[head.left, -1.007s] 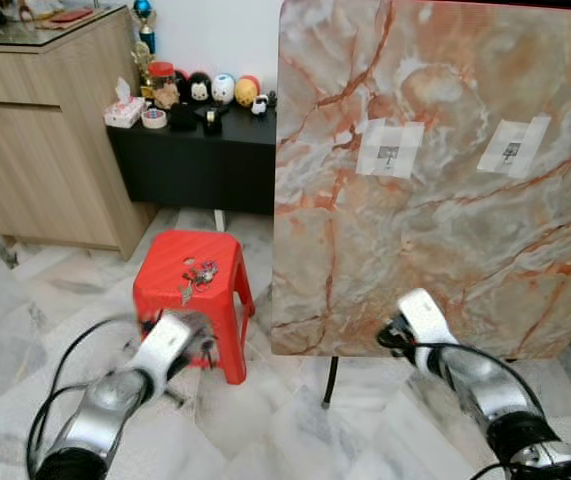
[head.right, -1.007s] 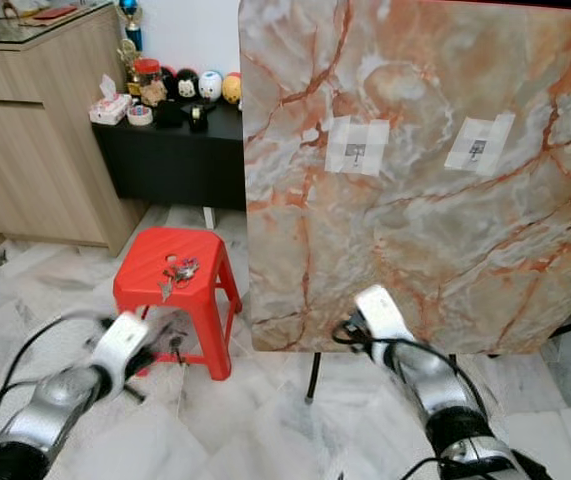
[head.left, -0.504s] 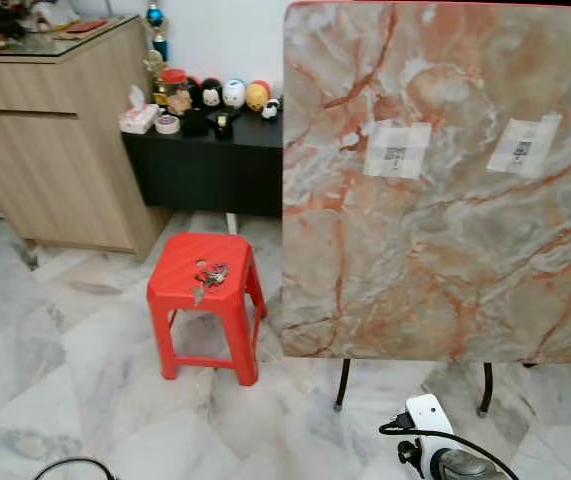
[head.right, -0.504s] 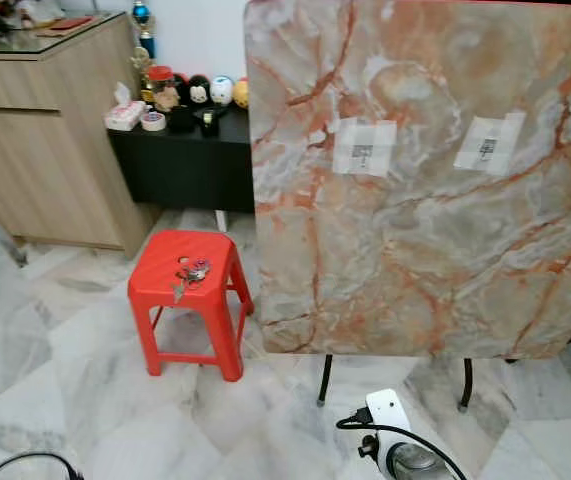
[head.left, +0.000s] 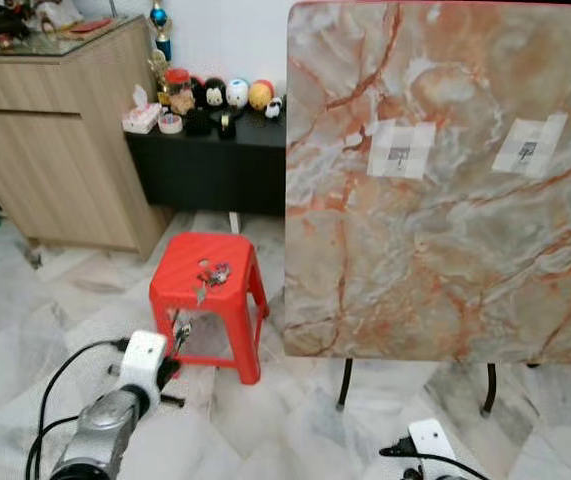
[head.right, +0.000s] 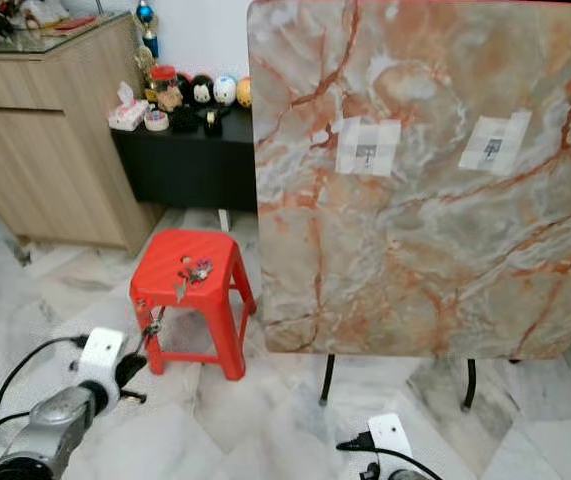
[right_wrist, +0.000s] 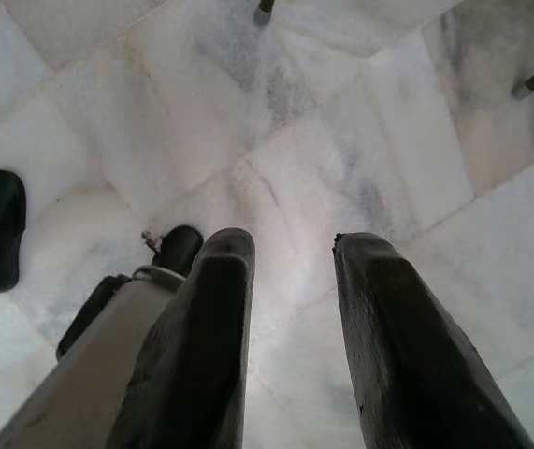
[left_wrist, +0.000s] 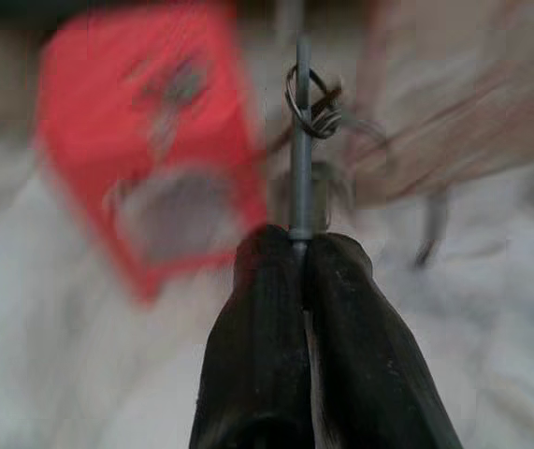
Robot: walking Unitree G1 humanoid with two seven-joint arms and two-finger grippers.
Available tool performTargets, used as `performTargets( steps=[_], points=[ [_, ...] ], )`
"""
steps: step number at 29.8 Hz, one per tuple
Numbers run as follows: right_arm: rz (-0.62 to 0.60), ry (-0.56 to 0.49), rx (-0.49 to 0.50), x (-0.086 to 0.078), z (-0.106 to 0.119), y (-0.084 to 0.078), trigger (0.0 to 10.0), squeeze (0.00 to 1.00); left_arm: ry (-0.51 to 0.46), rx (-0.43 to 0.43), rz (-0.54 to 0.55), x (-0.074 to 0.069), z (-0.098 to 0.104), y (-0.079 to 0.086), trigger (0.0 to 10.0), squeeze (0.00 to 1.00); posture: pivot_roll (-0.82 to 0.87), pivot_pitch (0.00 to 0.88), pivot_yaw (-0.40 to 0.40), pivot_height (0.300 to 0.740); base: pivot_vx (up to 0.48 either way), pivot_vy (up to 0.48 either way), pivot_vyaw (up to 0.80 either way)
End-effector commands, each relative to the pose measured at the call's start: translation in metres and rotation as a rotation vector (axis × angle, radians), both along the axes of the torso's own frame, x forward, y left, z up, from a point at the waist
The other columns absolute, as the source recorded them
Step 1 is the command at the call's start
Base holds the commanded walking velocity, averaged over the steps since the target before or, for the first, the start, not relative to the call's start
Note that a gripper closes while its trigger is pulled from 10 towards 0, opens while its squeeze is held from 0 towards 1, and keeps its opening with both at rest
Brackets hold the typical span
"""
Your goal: Hang keys on a hook
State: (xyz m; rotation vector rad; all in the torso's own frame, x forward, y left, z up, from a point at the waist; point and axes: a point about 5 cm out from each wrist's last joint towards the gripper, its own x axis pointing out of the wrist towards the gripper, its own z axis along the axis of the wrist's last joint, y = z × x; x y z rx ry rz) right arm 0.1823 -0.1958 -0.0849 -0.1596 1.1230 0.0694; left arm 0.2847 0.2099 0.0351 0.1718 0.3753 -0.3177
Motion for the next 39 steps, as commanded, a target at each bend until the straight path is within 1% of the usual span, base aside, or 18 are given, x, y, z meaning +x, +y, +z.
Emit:
performTargets(
  steps=[1, 3, 4, 6, 8, 9, 10, 13, 15, 17, 18, 20, 23, 29, 32, 35, 36, 39],
  points=[
    [-0.019, 0.017, 0.017, -0.007, -0.004, 0.004, 10.0, 0.0, 0.007, 0.009, -0.17, -0.002, 0.007, -0.018, 10.0, 0.0, 0.07, 0.0, -0.044, 0.74, 0.0, 0.0, 0.0],
    [-0.02, 0.024, 0.011, -0.01, -0.005, 0.004, 10.0, 0.0, 0.019, 0.102, -0.192, -0.003, 0.002, -0.015, 10.0, 0.0, 0.07, 0.0, -0.047, 0.74, 0.0, 0.0, 0.0],
    [-0.021, 0.031, 0.006, -0.012, -0.006, 0.003, 10.0, 0.0, 0.088, 0.183, -0.085, -0.005, -0.014, 0.001, 10.0, 0.0, 0.07, 0.0, -0.046, 0.74, 0.0, 0.0, 0.0],
    [-0.022, 0.038, 0.0, -0.013, -0.006, 0.002, 10.0, 0.0, 0.181, 0.257, 0.014, -0.013, -0.031, 0.018, 10.0, 0.0, 0.07, 0.0, -0.042, 0.74, 0.0, 0.0, 0.0],
    [-0.012, 0.05, -0.009, -0.015, -0.007, 0.001, 10.0, 0.0, 0.351, 0.498, 0.0, -0.04, -0.058, 0.04, 10.0, 0.0, 0.06, 0.0, -0.037, 0.74, 0.0, 0.0, 0.0],
    [-0.005, 0.053, -0.011, -0.016, -0.008, 0.002, 10.0, 0.0, 0.426, 0.6, -0.055, -0.056, -0.069, 0.048, 10.0, 0.0, 0.05, 0.0, -0.034, 0.74, 0.0, 0.0, 0.0],
    [-0.006, 0.055, -0.008, -0.017, -0.008, 0.002, 10.0, 0.0, 0.53, 0.651, -0.148, -0.079, -0.082, 0.053, 10.0, 0.0, 0.04, 0.0, -0.029, 0.74, 0.0, 0.0, 0.0],
    [-0.015, 0.054, -0.006, -0.017, -0.008, 0.002, 10.0, 0.0, 0.593, 0.681, -0.22, -0.097, -0.09, 0.055, 10.0, 0.0, 0.04, 0.0, -0.03, 0.74, 0.0, 0.0, 0.0],
    [-0.018, 0.054, -0.01, -0.017, -0.008, 0.001, 10.0, 0.0, 0.582, 0.684, -0.174, -0.097, -0.089, 0.058, 10.0, 0.0, 0.05, 0.0, -0.035, 0.74, 0.0, 0.0, 0.0],
    [-0.019, 0.055, -0.011, -0.018, -0.008, 0.002, 10.0, 0.0, 0.566, 0.674, -0.127, -0.093, -0.088, 0.06, 10.0, 0.0, 0.05, 0.0, -0.039, 0.74, 0.0, 0.0, 0.0],
    [-0.021, 0.056, -0.01, -0.018, -0.009, 0.002, 10.0, 0.0, 0.534, 0.616, -0.036, -0.085, -0.084, 0.059, 10.0, 0.0, 0.05, 0.0, -0.04, 0.74, 0.0, 0.0, 0.0],
    [-0.023, 0.056, -0.009, -0.018, -0.008, 0.002, 10.0, 0.0, 0.479, 0.454, 0.09, -0.07, -0.077, 0.053, 10.0, 0.0, 0.06, 0.0, -0.049, 0.74, 0.0, 0.0, 0.0],
    [-0.048, 0.045, -0.001, -0.017, -0.008, 0.002, 10.0, 0.0, 0.256, 0.203, 0.213, -0.033, -0.044, 0.039, 10.0, 0.0, 0.07, 0.0, -0.053, 0.74, 0.0, 0.0, 0.0],
    [-0.047, 0.043, 0.003, -0.017, -0.008, 0.002, 10.0, 0.0, 0.081, 0.13, 0.239, -0.009, -0.01, 0.027, 10.0, 0.0, 0.07, 0.0, -0.058, 0.74, 0.0, 0.0, 0.0],
    [-0.053, 0.042, 0.007, -0.017, -0.008, 0.002, 10.0, 0.0, 0.029, 0.087, 0.231, -0.003, 0.0, 0.021, 10.0, 0.0, 0.07, 0.0, -0.057, 0.74, 0.0, 0.0, 0.0],
    [-0.084, 0.041, 0.025, -0.018, -0.008, 0.002, 10.0, 0.0, -0.043, 0.015, 0.178, 0.006, 0.021, 0.005, 10.0, 0.0, 0.07, 0.0, -0.057, 0.74, 0.0, 0.0, 0.0],
    [-0.087, 0.041, 0.027, -0.018, -0.008, 0.001, 10.0, 0.0, -0.057, 0.022, 0.148, 0.01, 0.03, -0.002, 10.0, 0.0, 0.07, 0.0, -0.055, 0.74, 0.0, 0.0, 0.0],
    [-0.094, 0.04, 0.031, -0.017, -0.008, 0.001, 10.0, 0.0, -0.059, 0.047, 0.128, 0.012, 0.034, -0.007, 10.0, 0.0, 0.07, 0.0, -0.054, 0.74, 0.0, 0.0, 0.0]
  ],
)
